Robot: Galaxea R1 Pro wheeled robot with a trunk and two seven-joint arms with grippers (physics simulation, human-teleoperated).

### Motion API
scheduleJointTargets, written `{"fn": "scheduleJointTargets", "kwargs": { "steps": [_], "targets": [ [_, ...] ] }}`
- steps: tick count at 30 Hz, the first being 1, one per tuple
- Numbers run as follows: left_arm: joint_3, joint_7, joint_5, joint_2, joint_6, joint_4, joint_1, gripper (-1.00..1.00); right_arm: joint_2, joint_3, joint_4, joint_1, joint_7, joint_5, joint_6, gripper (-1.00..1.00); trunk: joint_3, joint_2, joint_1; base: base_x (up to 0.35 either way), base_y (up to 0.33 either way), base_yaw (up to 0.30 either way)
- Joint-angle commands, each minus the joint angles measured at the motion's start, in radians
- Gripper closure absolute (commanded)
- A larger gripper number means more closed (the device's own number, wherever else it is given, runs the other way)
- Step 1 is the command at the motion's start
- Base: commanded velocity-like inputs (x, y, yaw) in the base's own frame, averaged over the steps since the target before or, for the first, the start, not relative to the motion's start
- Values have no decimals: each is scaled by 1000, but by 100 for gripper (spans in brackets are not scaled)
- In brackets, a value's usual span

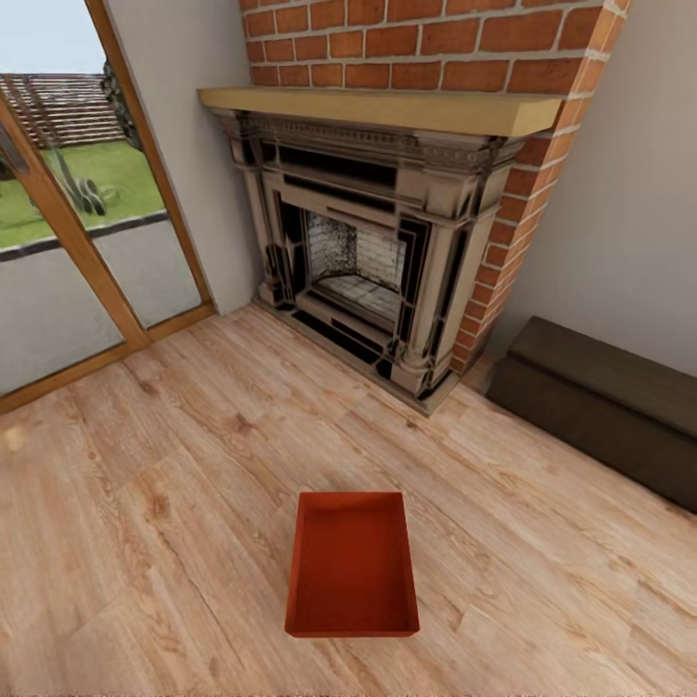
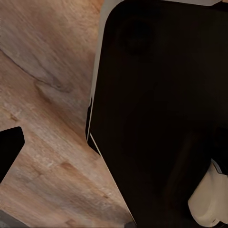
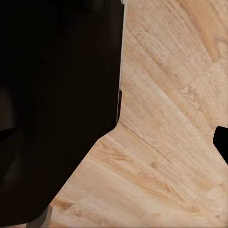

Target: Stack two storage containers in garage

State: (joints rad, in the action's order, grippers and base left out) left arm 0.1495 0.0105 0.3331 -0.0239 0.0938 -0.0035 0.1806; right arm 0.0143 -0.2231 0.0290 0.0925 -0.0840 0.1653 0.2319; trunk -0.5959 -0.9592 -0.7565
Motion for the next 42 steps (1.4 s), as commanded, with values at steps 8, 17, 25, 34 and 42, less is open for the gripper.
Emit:
{"fn": "scheduleJointTargets", "kwargs": {
  "steps": [8,17,25,34,42],
  "targets": [
    [8,3,7,1,3,0,0,-100,1,-9,2,1,0,10,6,-100,-14,-1,0,0,0,0],
    [8,5,7,1,3,0,0,-100,3,-10,3,1,0,9,6,-100,-28,-1,0,0,0,0],
    [8,5,7,1,3,0,0,-100,1,-10,2,1,-1,10,7,-100,-41,-1,0,0,0,0],
    [7,6,6,1,3,0,0,-100,1,-10,2,1,-1,10,6,-100,-56,-1,0,0,0,0],
    [6,6,7,0,3,0,0,-100,2,-10,2,1,0,10,6,-100,-68,-1,0,0,0,0]
  ]
}}
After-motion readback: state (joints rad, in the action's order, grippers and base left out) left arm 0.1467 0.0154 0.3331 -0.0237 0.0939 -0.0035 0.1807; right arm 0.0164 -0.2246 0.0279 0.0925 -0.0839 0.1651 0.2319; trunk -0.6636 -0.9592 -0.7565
